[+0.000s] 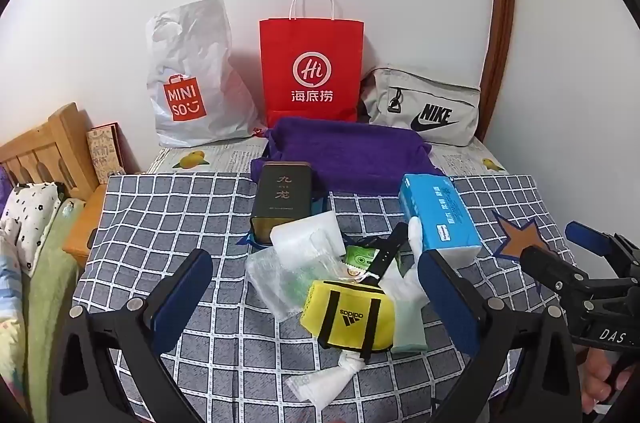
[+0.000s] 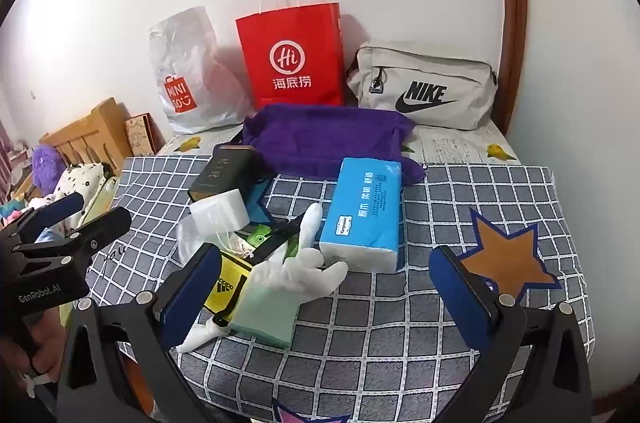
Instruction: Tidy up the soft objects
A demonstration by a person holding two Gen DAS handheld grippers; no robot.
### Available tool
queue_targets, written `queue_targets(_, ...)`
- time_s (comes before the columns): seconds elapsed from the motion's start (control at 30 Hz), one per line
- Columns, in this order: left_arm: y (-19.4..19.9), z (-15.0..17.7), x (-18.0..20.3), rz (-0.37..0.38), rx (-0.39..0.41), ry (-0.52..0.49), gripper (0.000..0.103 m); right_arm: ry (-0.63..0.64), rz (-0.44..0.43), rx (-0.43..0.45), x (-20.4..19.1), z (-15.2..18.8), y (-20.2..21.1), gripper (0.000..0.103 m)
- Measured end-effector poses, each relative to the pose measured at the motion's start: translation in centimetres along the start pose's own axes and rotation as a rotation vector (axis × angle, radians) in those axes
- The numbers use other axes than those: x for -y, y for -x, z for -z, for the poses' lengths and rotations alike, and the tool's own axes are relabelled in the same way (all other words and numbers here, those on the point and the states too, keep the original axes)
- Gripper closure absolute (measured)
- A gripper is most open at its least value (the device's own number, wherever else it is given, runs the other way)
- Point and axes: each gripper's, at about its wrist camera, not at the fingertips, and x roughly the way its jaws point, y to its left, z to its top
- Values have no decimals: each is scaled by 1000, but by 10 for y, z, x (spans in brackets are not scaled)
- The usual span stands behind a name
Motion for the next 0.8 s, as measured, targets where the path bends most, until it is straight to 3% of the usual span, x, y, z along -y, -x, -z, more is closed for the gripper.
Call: queue_targets(0.8,7,-5,4,16,2,-3,0,-25,-12,3,0,2,7,1)
